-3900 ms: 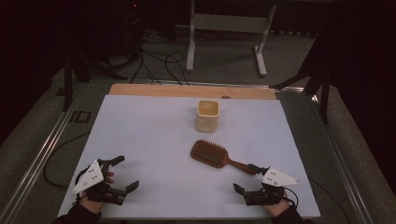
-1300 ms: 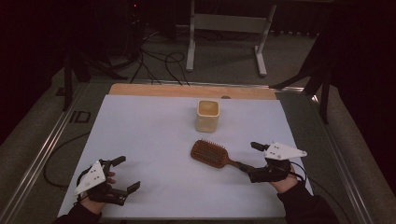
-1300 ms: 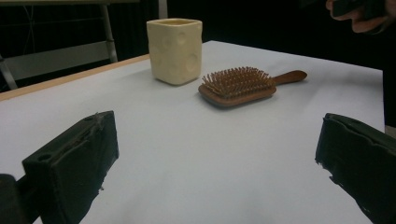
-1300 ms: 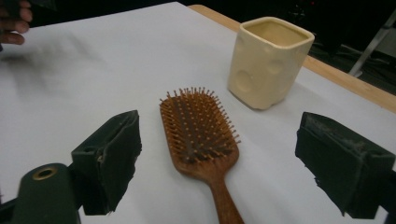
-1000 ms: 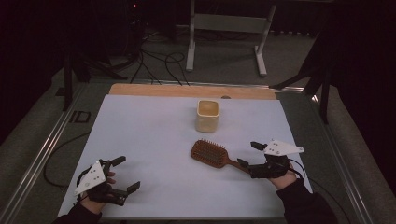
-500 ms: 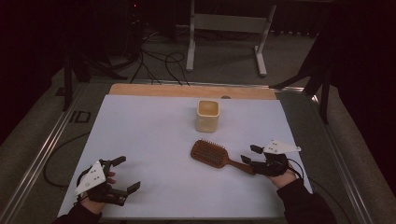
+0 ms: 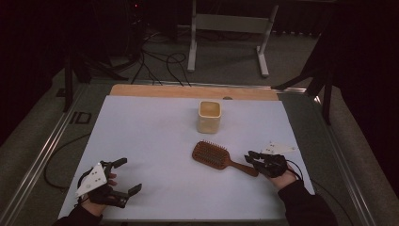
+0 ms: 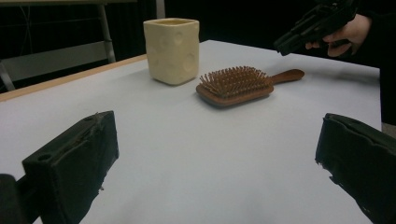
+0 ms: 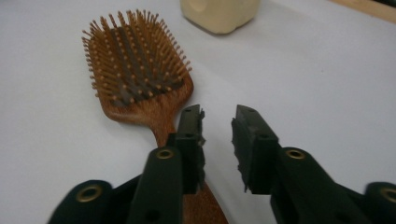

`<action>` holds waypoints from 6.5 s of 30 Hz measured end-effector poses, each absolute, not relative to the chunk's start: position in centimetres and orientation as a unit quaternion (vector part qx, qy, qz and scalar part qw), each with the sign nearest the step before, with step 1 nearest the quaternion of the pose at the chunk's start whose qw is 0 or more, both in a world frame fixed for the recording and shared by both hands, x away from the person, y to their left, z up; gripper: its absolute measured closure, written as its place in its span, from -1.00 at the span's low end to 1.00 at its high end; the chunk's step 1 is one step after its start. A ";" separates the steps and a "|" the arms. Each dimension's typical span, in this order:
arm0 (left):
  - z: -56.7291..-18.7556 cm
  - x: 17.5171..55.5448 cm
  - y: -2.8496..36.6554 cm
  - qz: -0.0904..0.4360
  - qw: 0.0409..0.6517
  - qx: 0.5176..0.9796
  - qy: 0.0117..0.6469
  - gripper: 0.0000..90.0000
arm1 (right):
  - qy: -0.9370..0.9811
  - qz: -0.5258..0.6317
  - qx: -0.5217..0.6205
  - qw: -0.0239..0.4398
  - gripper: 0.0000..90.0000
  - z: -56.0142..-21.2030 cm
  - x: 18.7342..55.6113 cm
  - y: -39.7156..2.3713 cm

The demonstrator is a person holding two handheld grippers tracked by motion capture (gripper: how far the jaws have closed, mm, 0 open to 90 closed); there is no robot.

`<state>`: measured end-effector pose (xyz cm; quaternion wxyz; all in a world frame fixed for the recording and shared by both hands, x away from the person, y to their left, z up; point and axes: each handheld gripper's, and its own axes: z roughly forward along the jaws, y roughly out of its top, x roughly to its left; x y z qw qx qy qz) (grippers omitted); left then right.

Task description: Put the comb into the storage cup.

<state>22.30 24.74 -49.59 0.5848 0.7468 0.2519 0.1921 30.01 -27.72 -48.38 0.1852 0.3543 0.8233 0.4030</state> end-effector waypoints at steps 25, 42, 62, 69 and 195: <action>-49.6 22.3 24.7 0.191 0.584 0.748 0.250 -1.00 | 0.862 0.325 0.349 0.170 1.00 -50.5 30.8 -27.5; -49.6 22.3 24.7 0.192 0.583 0.749 0.249 -1.00 | 0.869 0.326 0.340 0.149 1.00 -50.6 29.6 -26.9; -49.5 22.2 24.6 0.193 0.582 0.750 0.248 -1.00 | 0.884 0.322 0.314 0.125 1.00 -50.8 27.9 -25.1; -49.5 22.2 24.6 0.193 0.582 0.750 0.248 -1.00 | 0.888 0.321 0.309 0.115 1.00 -50.8 27.6 -24.7; -49.5 22.2 24.6 0.190 0.585 0.749 0.248 -1.00 | 0.902 0.125 0.410 0.052 -0.19 -48.0 32.0 -16.8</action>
